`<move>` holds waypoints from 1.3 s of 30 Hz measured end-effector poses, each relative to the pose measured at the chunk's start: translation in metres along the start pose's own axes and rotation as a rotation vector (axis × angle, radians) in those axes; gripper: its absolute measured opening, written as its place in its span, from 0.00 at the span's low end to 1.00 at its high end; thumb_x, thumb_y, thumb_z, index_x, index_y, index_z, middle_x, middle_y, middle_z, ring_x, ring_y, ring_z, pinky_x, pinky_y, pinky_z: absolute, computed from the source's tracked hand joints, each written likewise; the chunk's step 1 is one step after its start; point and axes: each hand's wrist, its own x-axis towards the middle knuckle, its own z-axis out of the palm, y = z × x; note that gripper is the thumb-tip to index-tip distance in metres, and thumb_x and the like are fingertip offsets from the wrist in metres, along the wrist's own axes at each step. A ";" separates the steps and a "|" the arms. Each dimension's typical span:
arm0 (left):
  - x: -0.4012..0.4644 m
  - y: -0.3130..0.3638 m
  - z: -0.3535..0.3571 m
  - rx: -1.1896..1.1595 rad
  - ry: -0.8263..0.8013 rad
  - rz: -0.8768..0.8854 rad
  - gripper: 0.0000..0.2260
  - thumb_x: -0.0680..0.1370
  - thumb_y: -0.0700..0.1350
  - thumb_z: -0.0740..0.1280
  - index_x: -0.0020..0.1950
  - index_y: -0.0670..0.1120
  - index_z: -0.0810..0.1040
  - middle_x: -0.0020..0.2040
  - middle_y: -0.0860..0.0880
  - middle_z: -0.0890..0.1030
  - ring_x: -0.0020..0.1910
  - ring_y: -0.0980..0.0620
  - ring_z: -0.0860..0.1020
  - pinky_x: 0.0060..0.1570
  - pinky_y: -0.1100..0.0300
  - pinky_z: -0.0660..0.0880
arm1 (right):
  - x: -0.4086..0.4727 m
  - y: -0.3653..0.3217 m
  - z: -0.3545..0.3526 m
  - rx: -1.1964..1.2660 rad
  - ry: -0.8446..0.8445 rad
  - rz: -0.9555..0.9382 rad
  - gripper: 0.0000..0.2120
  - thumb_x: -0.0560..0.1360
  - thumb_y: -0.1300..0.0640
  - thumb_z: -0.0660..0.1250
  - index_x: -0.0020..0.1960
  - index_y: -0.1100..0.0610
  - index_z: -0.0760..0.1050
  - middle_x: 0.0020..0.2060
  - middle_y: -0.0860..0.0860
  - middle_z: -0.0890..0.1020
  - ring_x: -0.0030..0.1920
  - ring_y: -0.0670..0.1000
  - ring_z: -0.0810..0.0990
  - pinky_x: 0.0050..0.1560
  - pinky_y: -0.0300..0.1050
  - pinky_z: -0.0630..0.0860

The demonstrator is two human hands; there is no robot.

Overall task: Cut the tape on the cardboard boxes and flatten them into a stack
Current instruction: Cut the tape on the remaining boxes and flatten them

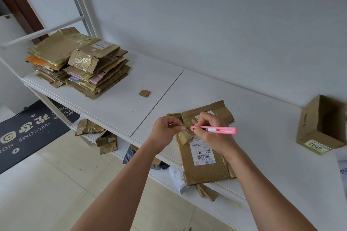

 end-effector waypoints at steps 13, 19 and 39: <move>-0.001 -0.003 0.003 0.008 -0.016 0.066 0.09 0.75 0.33 0.71 0.40 0.46 0.78 0.37 0.45 0.77 0.37 0.50 0.72 0.33 0.68 0.70 | -0.002 0.004 -0.007 0.134 0.128 0.007 0.11 0.74 0.68 0.70 0.37 0.63 0.69 0.33 0.46 0.76 0.45 0.45 0.83 0.42 0.34 0.76; 0.000 -0.005 0.003 -0.021 0.015 0.077 0.08 0.76 0.33 0.70 0.41 0.44 0.77 0.37 0.47 0.76 0.30 0.56 0.68 0.28 0.70 0.66 | -0.003 0.003 0.001 0.086 0.045 0.011 0.15 0.72 0.71 0.69 0.33 0.58 0.68 0.33 0.50 0.79 0.51 0.40 0.83 0.61 0.50 0.78; 0.006 0.026 0.047 -0.091 0.152 0.106 0.07 0.78 0.38 0.69 0.41 0.45 0.76 0.37 0.45 0.79 0.40 0.47 0.76 0.49 0.43 0.78 | -0.093 0.122 -0.091 -0.979 0.434 0.316 0.13 0.72 0.64 0.68 0.57 0.60 0.74 0.47 0.56 0.77 0.50 0.58 0.78 0.37 0.47 0.74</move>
